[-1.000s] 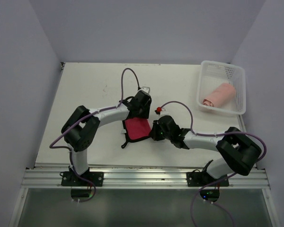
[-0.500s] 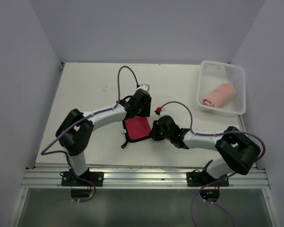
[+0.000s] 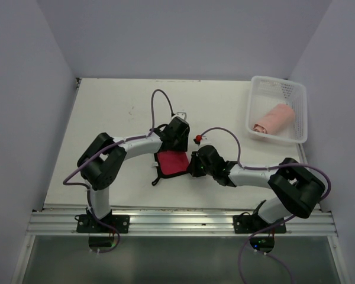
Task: Roll the towels
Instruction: Roll the towel
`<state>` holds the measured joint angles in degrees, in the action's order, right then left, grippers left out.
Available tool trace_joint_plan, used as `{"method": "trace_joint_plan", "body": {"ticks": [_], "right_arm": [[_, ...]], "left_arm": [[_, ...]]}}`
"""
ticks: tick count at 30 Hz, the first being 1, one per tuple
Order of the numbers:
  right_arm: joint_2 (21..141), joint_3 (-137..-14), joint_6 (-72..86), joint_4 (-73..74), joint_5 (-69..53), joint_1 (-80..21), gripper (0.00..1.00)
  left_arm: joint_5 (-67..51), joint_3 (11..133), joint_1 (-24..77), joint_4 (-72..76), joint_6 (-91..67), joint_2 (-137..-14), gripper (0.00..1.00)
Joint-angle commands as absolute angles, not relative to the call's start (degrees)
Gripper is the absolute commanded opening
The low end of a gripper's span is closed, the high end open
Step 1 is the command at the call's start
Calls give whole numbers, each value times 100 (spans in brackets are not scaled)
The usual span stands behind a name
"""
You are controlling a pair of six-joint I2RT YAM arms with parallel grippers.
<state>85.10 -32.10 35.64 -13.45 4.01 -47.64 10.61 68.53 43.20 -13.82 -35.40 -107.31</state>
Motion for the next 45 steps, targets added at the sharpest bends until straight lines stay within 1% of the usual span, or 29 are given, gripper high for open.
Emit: {"method": "trace_joint_plan", "body": {"ticks": [1,11,18,25,37,45], "right_arm": [[8385,-3155,3568,-1547,554,-4799,0],[8429,-3059,3568,-1643,501,-4825,0],[8358,-3208,3472,-1415,659,-4869,0],[8341,-3507,3366,-827,773,-4878,0],[8490,-3595,3428,-826,703,-4878,0],[8552,-3604,3463,-861,721,-4878,0]], "left_arm": [[1221,7022,4342,-1099,-3621,-10881,56],[1371,7207,4333,-1222,-3533,-11013,56],[1257,7382,4333,-1292,-3463,-11083,48],[1327,7655,4333,-1608,-3349,-11030,49],[1195,7541,4342,-1670,-3357,-10916,49],[932,7515,4342,-1503,-3410,-10977,46]]}}
